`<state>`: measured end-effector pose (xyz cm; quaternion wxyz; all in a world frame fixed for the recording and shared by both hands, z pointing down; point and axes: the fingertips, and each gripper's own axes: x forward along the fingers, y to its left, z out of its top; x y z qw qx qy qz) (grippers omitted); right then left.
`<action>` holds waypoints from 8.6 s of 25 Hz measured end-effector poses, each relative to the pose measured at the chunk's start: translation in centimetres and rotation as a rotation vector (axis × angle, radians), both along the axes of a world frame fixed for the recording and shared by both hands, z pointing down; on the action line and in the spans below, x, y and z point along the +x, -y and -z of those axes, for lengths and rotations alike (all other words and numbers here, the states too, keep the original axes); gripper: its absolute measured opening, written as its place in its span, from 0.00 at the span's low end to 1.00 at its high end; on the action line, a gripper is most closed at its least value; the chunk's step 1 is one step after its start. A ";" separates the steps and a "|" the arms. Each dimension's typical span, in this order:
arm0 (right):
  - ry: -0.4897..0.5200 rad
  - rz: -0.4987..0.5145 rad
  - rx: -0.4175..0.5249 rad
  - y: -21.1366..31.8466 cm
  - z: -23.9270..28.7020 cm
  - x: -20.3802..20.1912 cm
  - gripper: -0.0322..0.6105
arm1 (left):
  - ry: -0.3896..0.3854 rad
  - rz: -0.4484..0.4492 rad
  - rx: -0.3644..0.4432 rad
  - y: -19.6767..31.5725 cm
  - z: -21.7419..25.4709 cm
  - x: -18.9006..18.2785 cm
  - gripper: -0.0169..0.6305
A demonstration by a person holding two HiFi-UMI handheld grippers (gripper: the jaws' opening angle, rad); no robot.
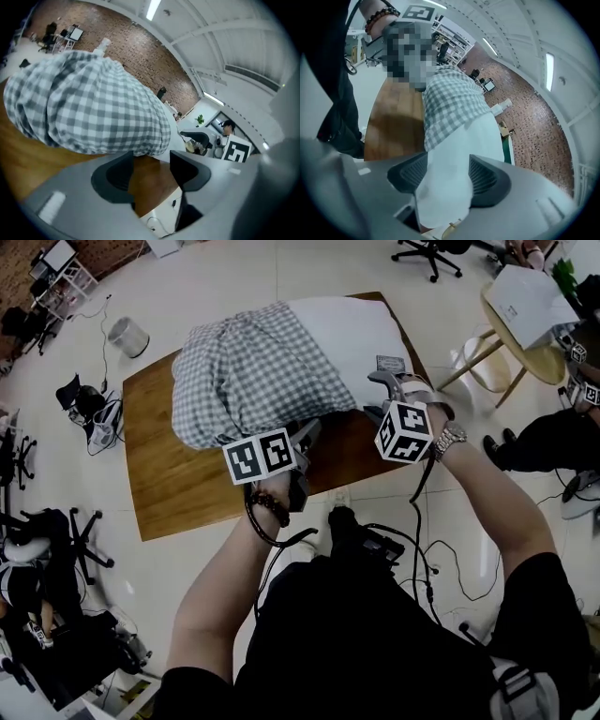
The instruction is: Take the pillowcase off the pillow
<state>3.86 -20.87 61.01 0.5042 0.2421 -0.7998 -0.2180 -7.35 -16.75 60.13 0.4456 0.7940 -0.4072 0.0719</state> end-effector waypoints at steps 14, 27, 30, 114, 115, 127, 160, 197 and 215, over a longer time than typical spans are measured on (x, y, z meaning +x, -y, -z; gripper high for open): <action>-0.046 0.035 0.075 2.2 -2.0 -0.6 0.31 | -0.298 0.258 -0.206 4.6 -8.0 0.0 0.36; -0.045 -0.038 0.119 3.5 -0.1 2.2 0.06 | -0.227 0.284 -0.199 2.9 -6.3 -3.0 0.03; -0.050 -0.054 0.125 3.6 0.7 3.1 0.06 | -0.212 0.330 -0.190 2.3 -6.0 -5.7 0.03; 0.317 -0.043 -0.690 22.0 3.4 -8.0 0.51 | 0.895 -0.654 -0.011 25.8 2.0 -4.8 0.43; 0.302 -0.040 -0.706 22.2 2.7 -8.3 0.51 | 0.871 -0.656 -0.047 26.1 1.1 -4.9 0.43; 0.255 -0.037 -0.722 21.5 0.8 -7.4 0.06 | 0.765 -0.494 -0.262 27.7 -1.1 -8.5 0.08; 0.208 -0.071 -0.492 20.2 4.6 -0.9 0.06 | 0.843 -0.150 -0.344 23.9 1.5 -21.9 0.05; 0.223 0.081 -0.238 4.7 6.6 -10.2 0.38 | 0.691 -0.119 0.202 9.9 8.4 -16.5 0.27; 0.123 0.150 -0.161 -4.1 1.1 -13.6 0.53 | 0.563 -0.018 0.128 -1.8 0.8 -13.8 0.36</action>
